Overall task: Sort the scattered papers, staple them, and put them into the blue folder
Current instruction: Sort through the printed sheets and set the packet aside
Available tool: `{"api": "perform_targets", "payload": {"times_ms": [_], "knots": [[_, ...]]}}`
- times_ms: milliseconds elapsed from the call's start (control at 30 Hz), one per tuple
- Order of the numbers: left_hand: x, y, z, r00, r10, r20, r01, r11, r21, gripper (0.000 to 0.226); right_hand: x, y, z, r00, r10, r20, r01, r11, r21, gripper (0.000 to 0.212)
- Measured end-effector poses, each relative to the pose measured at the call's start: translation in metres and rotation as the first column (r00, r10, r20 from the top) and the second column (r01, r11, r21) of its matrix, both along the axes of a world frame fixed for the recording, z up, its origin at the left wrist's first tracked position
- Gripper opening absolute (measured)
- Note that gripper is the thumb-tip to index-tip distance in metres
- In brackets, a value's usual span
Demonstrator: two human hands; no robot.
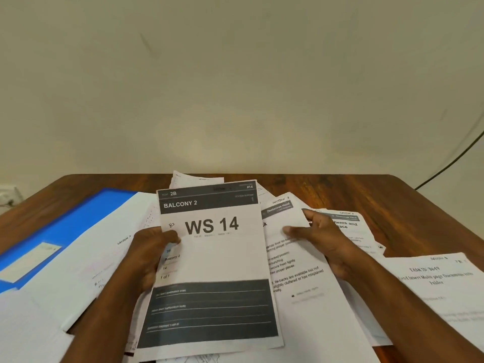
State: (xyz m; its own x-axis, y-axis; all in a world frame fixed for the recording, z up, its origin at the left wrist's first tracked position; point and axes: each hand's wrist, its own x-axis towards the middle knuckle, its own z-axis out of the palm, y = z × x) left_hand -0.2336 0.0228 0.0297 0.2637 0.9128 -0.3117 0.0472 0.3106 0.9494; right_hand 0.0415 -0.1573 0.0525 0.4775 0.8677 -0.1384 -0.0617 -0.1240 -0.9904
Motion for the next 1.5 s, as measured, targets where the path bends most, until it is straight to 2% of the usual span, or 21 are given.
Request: {"api": "perform_targets", "payload": {"times_ms": [133,333,633,833,967,1167,1233,1333,1500], "knots": [[0.003,-0.001,-0.002,0.996,-0.027,0.081,0.031,0.998,-0.05,0.03,-0.003,-0.001,-0.003,0.997,-0.069,0.034,0.066,0.995,0.08,0.024],[0.013,-0.008,-0.003,0.979,-0.076,0.19,0.092,0.993,-0.079,0.036,-0.002,-0.009,0.008,0.987,-0.068,-0.147,0.097,0.975,0.201,0.026],[0.024,-0.022,-0.003,0.983,-0.115,0.146,0.119,0.993,-0.017,0.028,-0.009,-0.01,0.016,0.986,-0.057,-0.159,0.097,0.961,0.259,0.02],[0.03,-0.029,-0.003,0.98,-0.132,0.152,0.125,0.991,0.054,0.023,-0.009,-0.007,0.009,0.989,-0.061,-0.132,0.097,0.954,0.283,0.039],[0.037,-0.033,-0.006,0.978,-0.165,0.129,0.151,0.982,0.111,0.022,-0.017,-0.005,0.008,0.989,-0.082,-0.12,0.114,0.949,0.295,0.024],[0.048,-0.036,-0.013,0.978,-0.172,0.115,0.159,0.981,0.114,0.026,-0.029,-0.004,0.016,0.992,-0.117,-0.044,0.125,0.953,0.276,0.032],[0.05,-0.035,-0.014,0.98,-0.152,0.127,0.139,0.985,0.105,0.027,-0.031,-0.004,0.016,0.995,-0.09,-0.042,0.098,0.954,0.282,0.025],[0.052,-0.033,-0.016,0.985,-0.12,0.122,0.106,0.988,0.116,0.027,-0.034,0.001,0.011,0.986,-0.123,0.11,0.087,0.954,0.288,0.014],[0.053,-0.034,-0.016,0.984,-0.105,0.14,0.084,0.985,0.149,0.034,-0.02,0.003,0.001,0.936,-0.214,0.278,0.151,0.961,0.232,0.026]]}}
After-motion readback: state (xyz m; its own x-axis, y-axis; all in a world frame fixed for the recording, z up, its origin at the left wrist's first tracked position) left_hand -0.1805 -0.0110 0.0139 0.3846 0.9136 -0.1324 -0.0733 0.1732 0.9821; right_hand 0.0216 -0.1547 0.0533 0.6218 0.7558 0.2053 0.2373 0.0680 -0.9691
